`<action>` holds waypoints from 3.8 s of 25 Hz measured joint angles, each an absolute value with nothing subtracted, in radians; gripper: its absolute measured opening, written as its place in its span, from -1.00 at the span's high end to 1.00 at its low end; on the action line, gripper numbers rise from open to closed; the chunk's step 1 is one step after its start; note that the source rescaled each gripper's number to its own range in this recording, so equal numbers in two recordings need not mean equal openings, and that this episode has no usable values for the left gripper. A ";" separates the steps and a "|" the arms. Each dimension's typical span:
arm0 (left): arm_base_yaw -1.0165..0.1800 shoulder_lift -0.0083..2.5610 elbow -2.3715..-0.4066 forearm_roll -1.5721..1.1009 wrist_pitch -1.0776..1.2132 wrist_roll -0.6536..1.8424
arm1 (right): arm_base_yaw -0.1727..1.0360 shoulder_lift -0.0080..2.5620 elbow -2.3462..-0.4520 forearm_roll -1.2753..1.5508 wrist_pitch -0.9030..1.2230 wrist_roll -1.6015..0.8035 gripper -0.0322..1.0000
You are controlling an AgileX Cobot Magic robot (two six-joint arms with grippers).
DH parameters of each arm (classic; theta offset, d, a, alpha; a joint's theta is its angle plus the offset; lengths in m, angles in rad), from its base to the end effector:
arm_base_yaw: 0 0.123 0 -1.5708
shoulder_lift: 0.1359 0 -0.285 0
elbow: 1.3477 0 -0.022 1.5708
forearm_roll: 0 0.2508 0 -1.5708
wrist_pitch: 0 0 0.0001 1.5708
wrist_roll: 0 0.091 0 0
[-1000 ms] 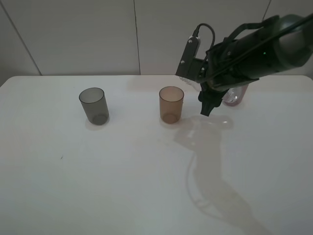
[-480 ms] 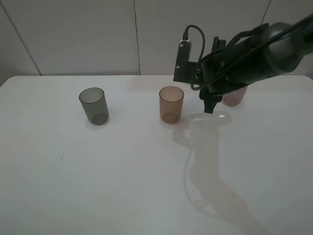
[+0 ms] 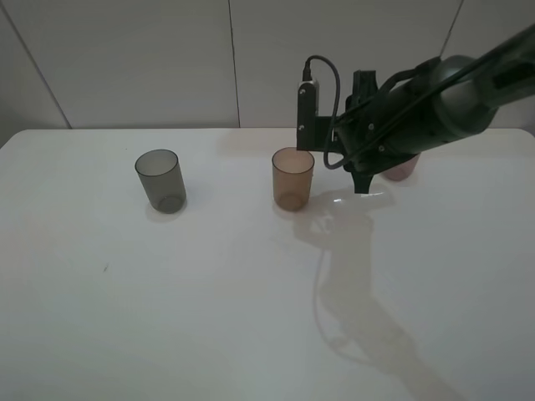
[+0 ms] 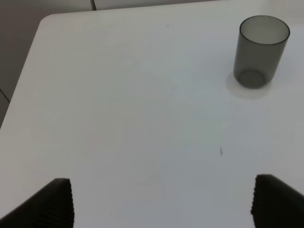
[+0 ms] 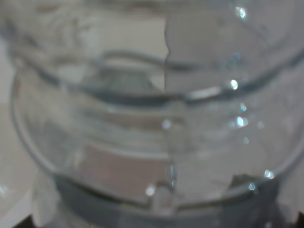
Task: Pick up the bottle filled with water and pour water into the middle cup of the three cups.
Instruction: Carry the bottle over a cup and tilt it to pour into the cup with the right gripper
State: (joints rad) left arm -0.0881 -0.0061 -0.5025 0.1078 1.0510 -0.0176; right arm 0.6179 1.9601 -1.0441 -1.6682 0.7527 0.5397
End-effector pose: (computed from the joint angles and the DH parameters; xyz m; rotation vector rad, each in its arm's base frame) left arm -0.0052 0.0090 0.2791 0.0664 2.0208 0.0617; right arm 0.3439 0.1684 0.1548 -1.5319 1.7498 -1.1397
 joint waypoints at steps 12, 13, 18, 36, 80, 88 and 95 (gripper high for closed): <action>-0.088 -0.006 -0.503 0.108 1.051 -0.018 | 0.618 1.961 -1.044 -1.726 0.751 0.540 0.92; -0.088 -0.006 -0.503 0.108 1.051 -0.018 | 0.618 1.961 -1.044 -1.726 0.747 0.540 0.92; -0.088 -0.006 -0.503 0.108 1.051 -0.018 | 0.618 1.961 -1.044 -1.726 0.740 0.539 0.92; -0.088 -0.006 -0.503 0.108 1.051 -0.018 | 0.618 1.961 -1.086 -1.727 0.740 0.370 0.92; -0.088 -0.006 -0.503 0.108 1.051 -0.018 | 0.618 1.961 -1.146 -1.727 0.756 0.086 0.92; -0.088 -0.006 -0.503 0.108 1.051 -0.018 | 0.618 1.961 -1.180 -1.728 0.739 0.012 0.92; -0.088 -0.006 -0.503 0.108 1.051 -0.018 | 0.618 1.961 -1.181 -1.728 0.733 0.000 0.92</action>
